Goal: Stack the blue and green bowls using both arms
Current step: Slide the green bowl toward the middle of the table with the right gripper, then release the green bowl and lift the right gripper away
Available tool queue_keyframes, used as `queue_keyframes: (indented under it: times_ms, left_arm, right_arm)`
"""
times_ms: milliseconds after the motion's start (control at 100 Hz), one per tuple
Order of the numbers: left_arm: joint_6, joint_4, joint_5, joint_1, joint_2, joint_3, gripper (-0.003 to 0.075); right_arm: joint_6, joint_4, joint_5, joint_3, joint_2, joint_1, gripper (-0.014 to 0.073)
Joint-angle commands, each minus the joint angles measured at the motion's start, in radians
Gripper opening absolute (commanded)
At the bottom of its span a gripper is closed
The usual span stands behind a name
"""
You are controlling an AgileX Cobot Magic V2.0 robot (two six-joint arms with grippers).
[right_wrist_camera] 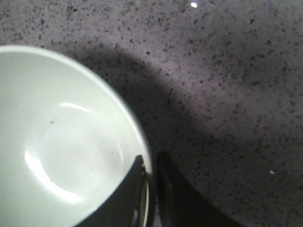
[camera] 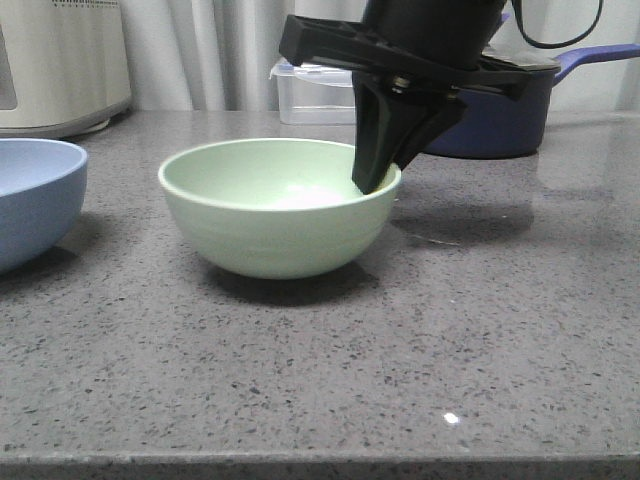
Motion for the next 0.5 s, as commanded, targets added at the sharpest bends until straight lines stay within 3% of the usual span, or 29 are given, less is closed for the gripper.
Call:
queue_keyframes:
  times_ms: [0,80,490]
  left_arm:
    - [-0.001,-0.002,-0.071,0.000,0.006,-0.039,0.0420]
    - [-0.001,-0.002,-0.071,0.000,0.006,-0.039,0.0420]
    - [-0.001,-0.002,-0.071,0.000,0.006,-0.039,0.0420]
  right_arm:
    - [-0.002,0.017,-0.030,-0.036,-0.044,0.000,0.0210]
    - [-0.002,0.017,-0.027,-0.036,-0.048,0.000,0.0255]
    - [-0.002,0.015,-0.057,0.045,-0.214,0.000,0.0255]
